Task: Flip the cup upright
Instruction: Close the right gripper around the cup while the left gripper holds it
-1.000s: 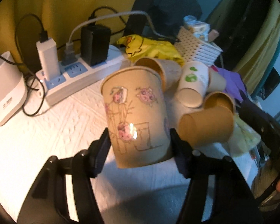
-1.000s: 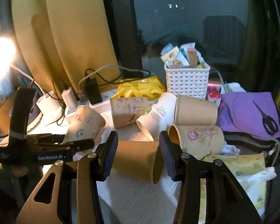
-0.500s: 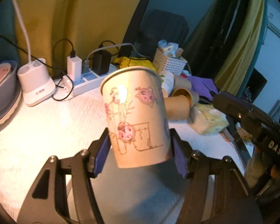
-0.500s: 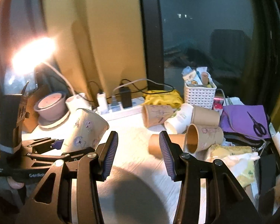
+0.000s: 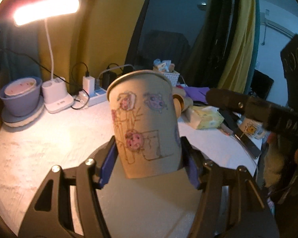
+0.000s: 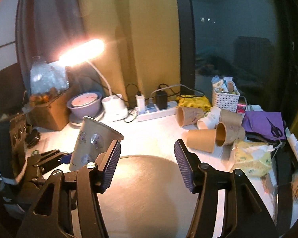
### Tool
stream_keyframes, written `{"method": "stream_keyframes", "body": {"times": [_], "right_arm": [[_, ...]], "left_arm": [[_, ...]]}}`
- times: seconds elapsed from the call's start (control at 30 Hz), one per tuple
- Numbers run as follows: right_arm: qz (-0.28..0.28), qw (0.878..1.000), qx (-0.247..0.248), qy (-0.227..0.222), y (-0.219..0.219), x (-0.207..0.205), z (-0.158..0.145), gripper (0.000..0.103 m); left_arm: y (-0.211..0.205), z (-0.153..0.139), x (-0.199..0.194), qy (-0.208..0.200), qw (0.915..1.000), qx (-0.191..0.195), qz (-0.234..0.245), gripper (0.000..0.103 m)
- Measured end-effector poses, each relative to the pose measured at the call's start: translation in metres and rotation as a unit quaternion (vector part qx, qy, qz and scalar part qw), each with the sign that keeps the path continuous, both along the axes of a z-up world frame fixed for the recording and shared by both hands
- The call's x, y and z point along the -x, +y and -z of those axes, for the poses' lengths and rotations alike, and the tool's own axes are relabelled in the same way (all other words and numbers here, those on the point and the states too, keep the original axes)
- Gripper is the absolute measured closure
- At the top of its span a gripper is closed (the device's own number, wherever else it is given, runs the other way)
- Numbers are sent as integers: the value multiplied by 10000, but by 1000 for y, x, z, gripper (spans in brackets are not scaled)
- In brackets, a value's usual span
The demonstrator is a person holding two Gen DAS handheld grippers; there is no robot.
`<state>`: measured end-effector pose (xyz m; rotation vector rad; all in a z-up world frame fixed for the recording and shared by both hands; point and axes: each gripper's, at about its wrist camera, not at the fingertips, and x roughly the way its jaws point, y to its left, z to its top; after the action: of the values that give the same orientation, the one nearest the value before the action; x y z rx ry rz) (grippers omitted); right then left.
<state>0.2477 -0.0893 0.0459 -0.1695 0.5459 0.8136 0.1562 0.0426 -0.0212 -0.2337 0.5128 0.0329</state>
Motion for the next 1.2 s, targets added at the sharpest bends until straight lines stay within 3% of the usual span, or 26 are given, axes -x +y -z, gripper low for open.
{"method": "stream_keyframes", "body": {"times": [0.17,0.27,0.63,1.2], "right_arm": [[-145,9995,-231,178,-8,26,-2,31],[-237,9992,-268,189,-9,44,-1,29],[-624,9946,-406,721,-18,98,16,28],[-1004,9795,-815,1544,-37,132,33,28]], "left_arm": [[-8,6,32,-248,9993,-279,-64,41],[-12,13,50,-379,9985,-366,-123,41],[-36,31,104,-702,9962,-521,-29,41],[-86,40,143,-1329,9853,-949,508,41]]}}
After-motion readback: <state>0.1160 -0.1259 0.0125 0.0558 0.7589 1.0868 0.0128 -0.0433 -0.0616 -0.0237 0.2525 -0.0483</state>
